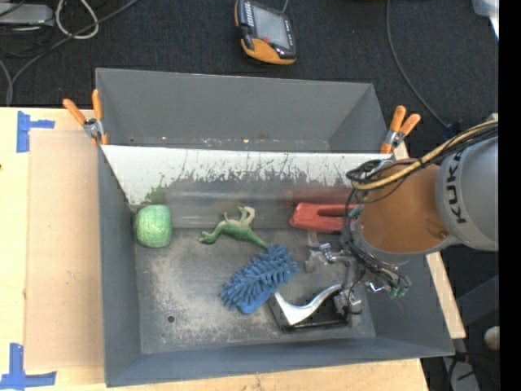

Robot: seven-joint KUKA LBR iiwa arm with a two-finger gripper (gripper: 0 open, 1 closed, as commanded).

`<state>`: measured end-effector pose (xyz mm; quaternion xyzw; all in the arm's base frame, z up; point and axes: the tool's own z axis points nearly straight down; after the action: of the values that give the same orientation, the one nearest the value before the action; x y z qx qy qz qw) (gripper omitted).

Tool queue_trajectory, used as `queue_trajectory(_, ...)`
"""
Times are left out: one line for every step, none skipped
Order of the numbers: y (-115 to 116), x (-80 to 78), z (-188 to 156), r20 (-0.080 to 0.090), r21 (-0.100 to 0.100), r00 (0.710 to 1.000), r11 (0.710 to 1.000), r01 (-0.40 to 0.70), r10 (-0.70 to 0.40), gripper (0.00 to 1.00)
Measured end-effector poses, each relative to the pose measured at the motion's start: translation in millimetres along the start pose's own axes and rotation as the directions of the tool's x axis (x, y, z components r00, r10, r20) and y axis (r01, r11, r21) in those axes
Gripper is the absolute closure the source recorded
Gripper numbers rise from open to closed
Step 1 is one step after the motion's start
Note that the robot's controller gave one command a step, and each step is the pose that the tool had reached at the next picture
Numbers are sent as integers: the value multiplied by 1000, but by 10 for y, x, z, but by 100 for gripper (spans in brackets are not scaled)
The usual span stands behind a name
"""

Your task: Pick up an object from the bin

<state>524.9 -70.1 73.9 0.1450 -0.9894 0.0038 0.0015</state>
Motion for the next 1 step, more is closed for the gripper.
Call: queue_trajectory(88,-68,1,-2,2,1000,1000,7,-7,0)
